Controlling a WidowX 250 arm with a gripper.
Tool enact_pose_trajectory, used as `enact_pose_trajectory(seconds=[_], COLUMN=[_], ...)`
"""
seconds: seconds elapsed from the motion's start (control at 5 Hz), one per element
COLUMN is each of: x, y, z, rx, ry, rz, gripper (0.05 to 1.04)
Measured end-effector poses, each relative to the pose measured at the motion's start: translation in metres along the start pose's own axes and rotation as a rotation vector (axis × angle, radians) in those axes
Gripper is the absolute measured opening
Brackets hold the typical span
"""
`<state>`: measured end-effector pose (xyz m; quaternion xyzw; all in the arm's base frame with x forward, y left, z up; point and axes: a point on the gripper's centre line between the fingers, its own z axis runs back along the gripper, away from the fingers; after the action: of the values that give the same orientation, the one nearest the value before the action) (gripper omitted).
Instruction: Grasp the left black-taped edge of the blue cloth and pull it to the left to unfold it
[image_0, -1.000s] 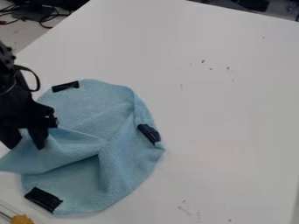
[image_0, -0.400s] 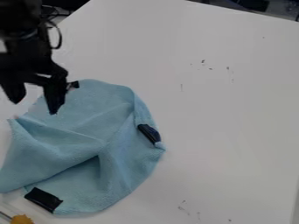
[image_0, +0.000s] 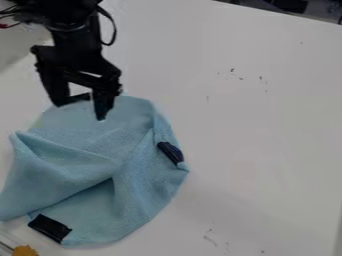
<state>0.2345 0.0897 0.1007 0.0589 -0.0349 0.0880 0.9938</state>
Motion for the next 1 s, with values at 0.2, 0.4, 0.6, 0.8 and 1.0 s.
enact_pose_trajectory(seconds=[0.2, 0.4, 0.6, 0.8, 1.0], x=[-0.0024, -0.0021, -0.0021, -0.0027, -0.0021], y=[-0.0177, -0.018, -0.018, -0.0181, -0.018], z=[-0.0126, -0.0122, -0.0122, -0.0129, -0.0122], rx=[-0.064, -0.063, -0.064, -0.064, -0.064], ry=[0.068, 0.068, 0.068, 0.071, 0.068], rz=[0.027, 0.027, 0.025, 0.024, 0.025], gripper=[1.0, 1.0, 1.0, 1.0, 1.0])
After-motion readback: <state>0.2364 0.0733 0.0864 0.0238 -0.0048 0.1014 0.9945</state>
